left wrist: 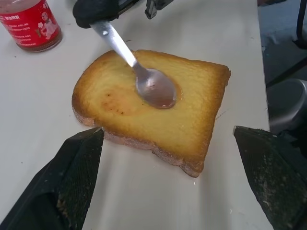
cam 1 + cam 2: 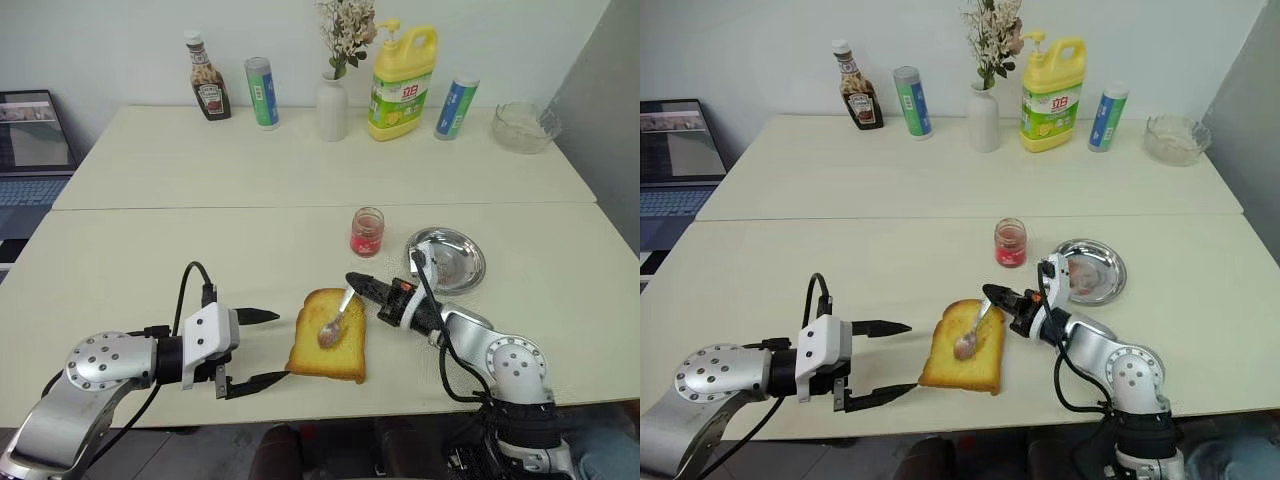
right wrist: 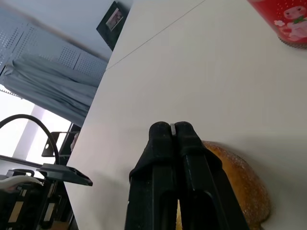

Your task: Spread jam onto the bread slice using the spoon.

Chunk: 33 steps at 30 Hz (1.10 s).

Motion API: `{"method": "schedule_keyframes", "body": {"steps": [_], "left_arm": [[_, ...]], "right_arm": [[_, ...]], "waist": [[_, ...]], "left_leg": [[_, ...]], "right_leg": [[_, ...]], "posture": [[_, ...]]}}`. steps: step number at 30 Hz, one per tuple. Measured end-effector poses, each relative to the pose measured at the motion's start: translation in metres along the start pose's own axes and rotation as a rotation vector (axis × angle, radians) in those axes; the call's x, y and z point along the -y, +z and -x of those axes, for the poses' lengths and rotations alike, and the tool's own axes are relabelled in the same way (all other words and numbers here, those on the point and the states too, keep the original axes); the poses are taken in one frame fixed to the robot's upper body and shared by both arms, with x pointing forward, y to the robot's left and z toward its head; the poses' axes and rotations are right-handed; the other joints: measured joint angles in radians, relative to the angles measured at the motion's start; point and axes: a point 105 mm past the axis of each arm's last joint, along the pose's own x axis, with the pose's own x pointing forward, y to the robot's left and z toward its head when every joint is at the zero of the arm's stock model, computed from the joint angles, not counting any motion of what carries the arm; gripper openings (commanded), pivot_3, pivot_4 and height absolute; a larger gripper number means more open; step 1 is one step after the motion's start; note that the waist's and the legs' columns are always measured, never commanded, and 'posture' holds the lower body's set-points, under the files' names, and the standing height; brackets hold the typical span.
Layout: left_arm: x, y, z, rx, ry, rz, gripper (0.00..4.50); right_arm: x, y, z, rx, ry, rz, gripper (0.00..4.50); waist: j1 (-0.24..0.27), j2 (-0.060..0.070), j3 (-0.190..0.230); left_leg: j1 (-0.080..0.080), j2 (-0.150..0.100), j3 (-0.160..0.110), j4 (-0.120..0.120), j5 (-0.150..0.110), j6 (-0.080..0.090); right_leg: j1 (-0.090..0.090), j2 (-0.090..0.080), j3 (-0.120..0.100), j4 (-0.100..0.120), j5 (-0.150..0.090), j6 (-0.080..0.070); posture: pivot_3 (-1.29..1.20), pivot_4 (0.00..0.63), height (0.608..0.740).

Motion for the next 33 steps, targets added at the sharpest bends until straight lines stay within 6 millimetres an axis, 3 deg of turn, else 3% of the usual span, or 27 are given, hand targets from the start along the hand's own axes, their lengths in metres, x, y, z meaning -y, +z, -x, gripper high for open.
{"method": "schedule_keyframes", "body": {"steps": [6,13,17,20,25,33], "left_arm": [[0.000,0.000,0.000,0.000,0.000,0.001,4.50],[0.001,0.000,0.000,0.000,-0.003,0.002,4.50],[0.001,0.000,0.000,-0.001,-0.003,0.002,4.50],[0.000,0.000,0.000,-0.001,-0.001,0.001,4.50],[0.000,-0.001,0.000,-0.002,0.002,0.011,4.50],[-0.008,0.006,-0.001,0.015,0.018,0.014,4.50]], "right_arm": [[-0.003,0.000,0.007,-0.017,0.032,0.032,0.02],[-0.002,0.032,-0.020,0.178,-0.010,0.022,0.02],[0.002,0.023,-0.028,0.148,-0.021,0.012,0.02],[-0.007,0.012,-0.030,0.081,0.032,0.010,0.02],[-0.018,0.001,-0.016,0.014,0.104,0.003,0.02],[-0.017,0.024,-0.001,0.108,0.071,0.035,0.02]], "waist": [[0.000,0.000,0.000],[-0.001,0.000,0.000],[0.002,0.000,0.000],[0.001,0.000,0.000],[0.001,0.000,0.000],[0.000,0.000,0.000]], "left_leg": [[0.000,0.000,0.000,0.000,0.000,0.000],[0.000,0.000,0.000,0.000,0.000,0.000],[0.000,0.000,0.000,0.000,0.000,0.000],[0.000,0.000,0.000,0.000,0.000,0.000],[0.000,0.000,0.000,0.000,0.000,0.000],[0.000,0.000,0.000,0.000,0.000,0.000]], "right_leg": [[0.000,0.000,0.000,0.000,-0.001,0.001],[0.000,0.000,0.000,0.000,-0.001,0.001],[0.000,0.000,0.000,0.000,0.000,0.000],[0.000,0.000,0.000,0.000,0.000,0.000],[0.000,0.000,0.000,0.000,0.000,0.000],[0.000,0.000,0.000,0.000,-0.001,0.001]], "posture": [[0.00,0.150,0.740],[0.00,0.150,0.740],[0.00,0.150,0.740],[0.00,0.150,0.740],[0.00,0.150,0.740],[0.00,0.150,0.740]]}}
